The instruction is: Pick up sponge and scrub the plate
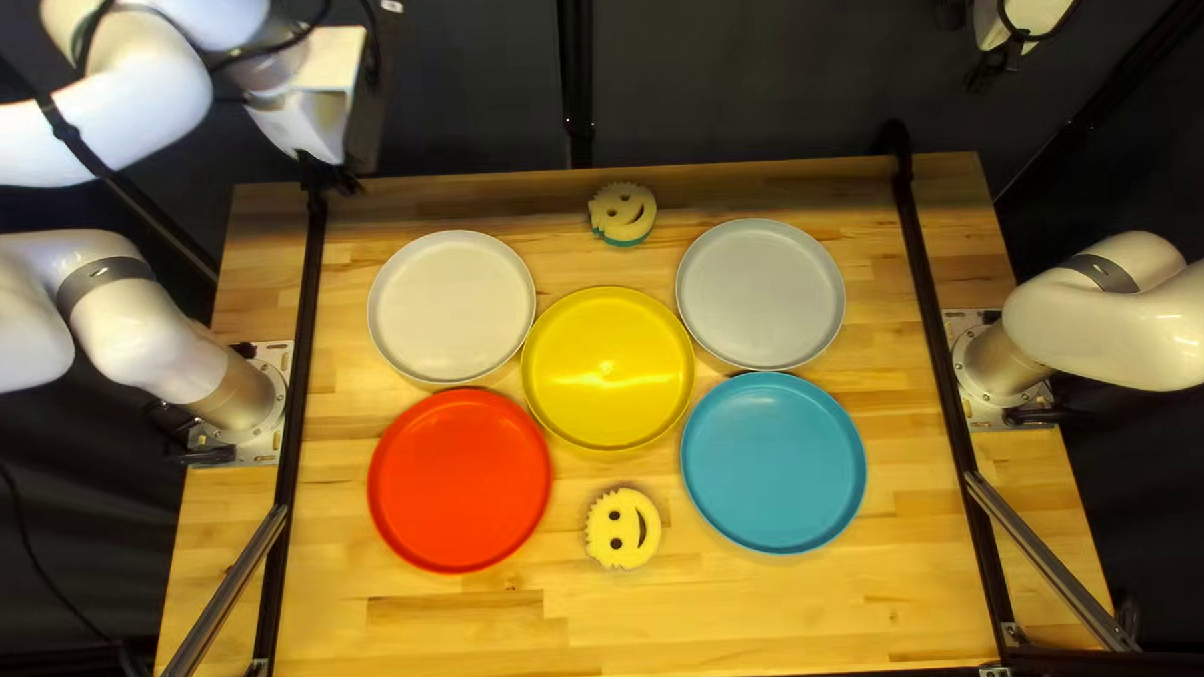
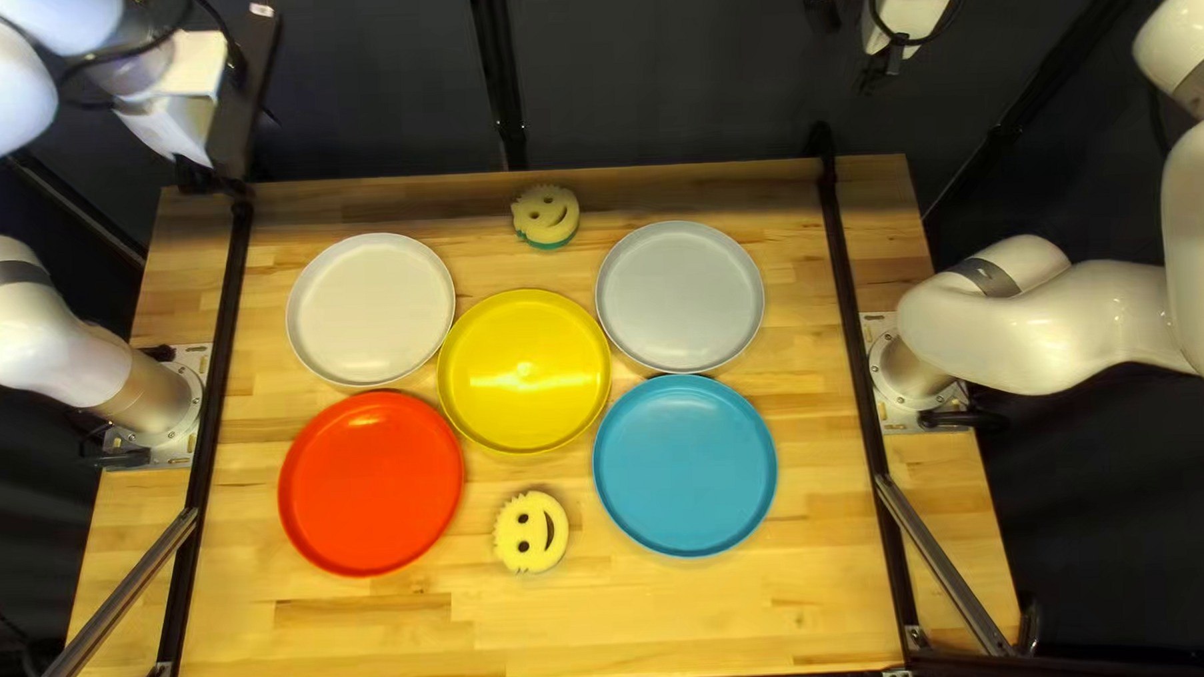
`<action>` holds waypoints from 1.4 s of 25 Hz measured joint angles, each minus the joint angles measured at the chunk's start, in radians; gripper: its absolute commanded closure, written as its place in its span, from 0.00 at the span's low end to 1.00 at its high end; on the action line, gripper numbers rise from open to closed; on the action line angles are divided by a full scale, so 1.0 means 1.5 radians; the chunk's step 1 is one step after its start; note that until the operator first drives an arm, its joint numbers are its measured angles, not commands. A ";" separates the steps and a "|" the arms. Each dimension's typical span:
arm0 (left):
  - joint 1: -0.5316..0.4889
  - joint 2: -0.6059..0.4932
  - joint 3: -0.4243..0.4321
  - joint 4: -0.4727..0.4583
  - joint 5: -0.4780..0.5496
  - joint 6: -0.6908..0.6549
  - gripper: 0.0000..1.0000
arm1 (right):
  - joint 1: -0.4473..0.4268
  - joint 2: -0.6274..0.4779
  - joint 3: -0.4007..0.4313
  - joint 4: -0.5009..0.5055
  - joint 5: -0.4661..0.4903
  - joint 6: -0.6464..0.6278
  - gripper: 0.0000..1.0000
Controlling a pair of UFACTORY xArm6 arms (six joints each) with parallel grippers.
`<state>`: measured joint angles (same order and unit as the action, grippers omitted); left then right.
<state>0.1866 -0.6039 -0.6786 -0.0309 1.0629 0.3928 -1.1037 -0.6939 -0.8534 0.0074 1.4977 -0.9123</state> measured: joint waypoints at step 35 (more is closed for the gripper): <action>-0.326 0.381 -0.125 0.098 -0.273 -0.335 0.00 | 0.000 0.000 0.000 0.000 0.000 0.000 0.00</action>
<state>-0.3025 -0.0323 -0.8665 0.1161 0.6536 -0.1101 -1.1037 -0.6939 -0.8534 0.0074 1.4977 -0.9123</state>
